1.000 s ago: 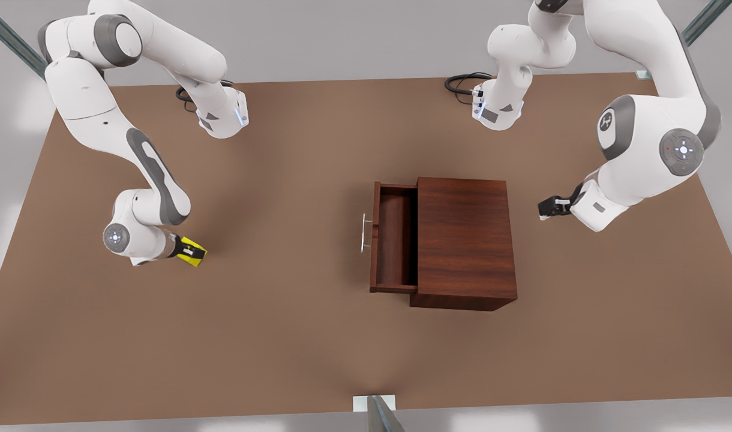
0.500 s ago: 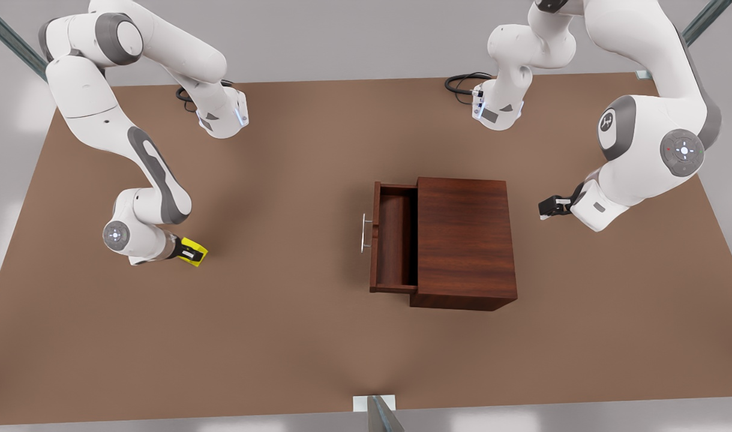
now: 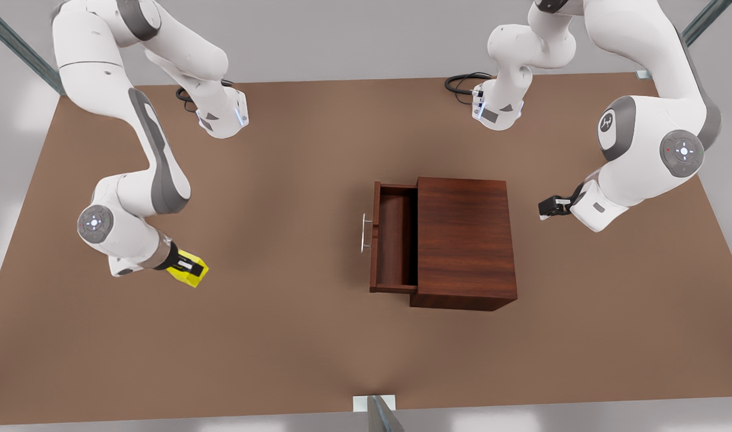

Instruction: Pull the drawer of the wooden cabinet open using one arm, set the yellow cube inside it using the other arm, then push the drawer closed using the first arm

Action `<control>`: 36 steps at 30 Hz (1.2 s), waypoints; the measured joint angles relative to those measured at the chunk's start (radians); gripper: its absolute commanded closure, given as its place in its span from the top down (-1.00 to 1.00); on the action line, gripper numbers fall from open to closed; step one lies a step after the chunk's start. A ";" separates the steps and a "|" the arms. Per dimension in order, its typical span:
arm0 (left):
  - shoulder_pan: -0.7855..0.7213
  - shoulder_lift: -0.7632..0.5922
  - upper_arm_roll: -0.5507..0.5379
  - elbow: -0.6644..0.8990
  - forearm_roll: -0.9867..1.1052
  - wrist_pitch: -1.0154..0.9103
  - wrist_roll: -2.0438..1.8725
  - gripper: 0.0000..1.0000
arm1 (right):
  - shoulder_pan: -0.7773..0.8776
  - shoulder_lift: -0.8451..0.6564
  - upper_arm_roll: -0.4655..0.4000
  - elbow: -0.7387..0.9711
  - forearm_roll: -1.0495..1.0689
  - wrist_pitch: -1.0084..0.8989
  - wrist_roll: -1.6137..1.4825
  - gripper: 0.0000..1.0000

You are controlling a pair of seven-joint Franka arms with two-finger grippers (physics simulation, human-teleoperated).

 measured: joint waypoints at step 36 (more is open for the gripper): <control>0.000 0.001 0.000 0.000 0.001 0.000 0.003 1.00 | 0.983 0.453 -0.236 0.747 0.045 -0.031 1.098 0.30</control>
